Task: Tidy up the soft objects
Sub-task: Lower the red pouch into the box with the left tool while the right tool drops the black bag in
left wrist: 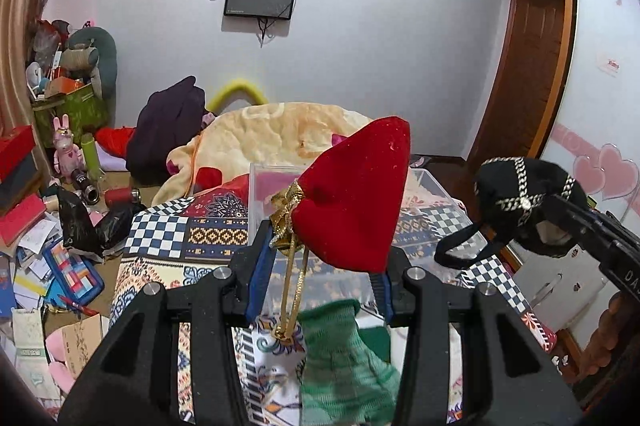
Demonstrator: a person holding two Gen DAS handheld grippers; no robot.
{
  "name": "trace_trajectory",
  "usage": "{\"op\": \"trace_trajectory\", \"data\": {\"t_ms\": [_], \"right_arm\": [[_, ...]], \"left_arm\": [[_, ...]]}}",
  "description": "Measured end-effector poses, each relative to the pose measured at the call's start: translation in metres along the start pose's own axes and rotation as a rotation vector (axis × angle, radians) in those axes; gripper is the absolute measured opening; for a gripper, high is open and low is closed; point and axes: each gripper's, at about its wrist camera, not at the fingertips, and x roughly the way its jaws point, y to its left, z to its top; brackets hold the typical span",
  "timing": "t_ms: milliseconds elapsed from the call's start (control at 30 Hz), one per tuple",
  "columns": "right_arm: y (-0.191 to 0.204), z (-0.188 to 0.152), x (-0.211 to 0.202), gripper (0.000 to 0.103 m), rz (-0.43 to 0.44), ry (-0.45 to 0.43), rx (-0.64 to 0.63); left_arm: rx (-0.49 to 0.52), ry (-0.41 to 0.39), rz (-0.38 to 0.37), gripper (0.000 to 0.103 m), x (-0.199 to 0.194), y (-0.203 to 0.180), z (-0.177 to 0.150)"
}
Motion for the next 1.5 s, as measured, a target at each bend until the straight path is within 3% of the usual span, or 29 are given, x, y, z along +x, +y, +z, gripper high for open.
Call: {"op": "trace_trajectory", "data": {"t_ms": [333,867,1100,1167,1267,1333,1500], "right_arm": [[-0.001,0.008,0.042,0.016,-0.026,0.025,0.0],[-0.005,-0.007,0.111,0.016,-0.037,0.225,-0.024],[-0.005,-0.015,0.121,0.018,-0.036,0.287,-0.027],[-0.005,-0.016,0.121,0.019,-0.042,0.294,-0.027],[-0.005,-0.015,0.119,0.027,-0.04,0.3,-0.033],[-0.003,-0.013,0.116,0.038,-0.046,0.293,-0.039],[-0.002,-0.004,0.101,0.045,-0.049,0.251,-0.053]], "left_arm": [[0.004,0.095,0.021,0.044,0.05,0.007,0.015],[0.102,0.274,0.044,0.044,0.123,-0.004,0.01],[0.116,0.291,0.057,0.068,0.126,-0.006,0.003],[0.123,0.282,0.058,0.07,0.123,-0.007,0.004],[0.127,0.272,0.053,0.074,0.118,-0.008,0.005],[0.122,0.263,0.045,0.077,0.112,-0.008,0.006],[0.102,0.225,0.023,0.077,0.093,-0.006,0.014]]}}
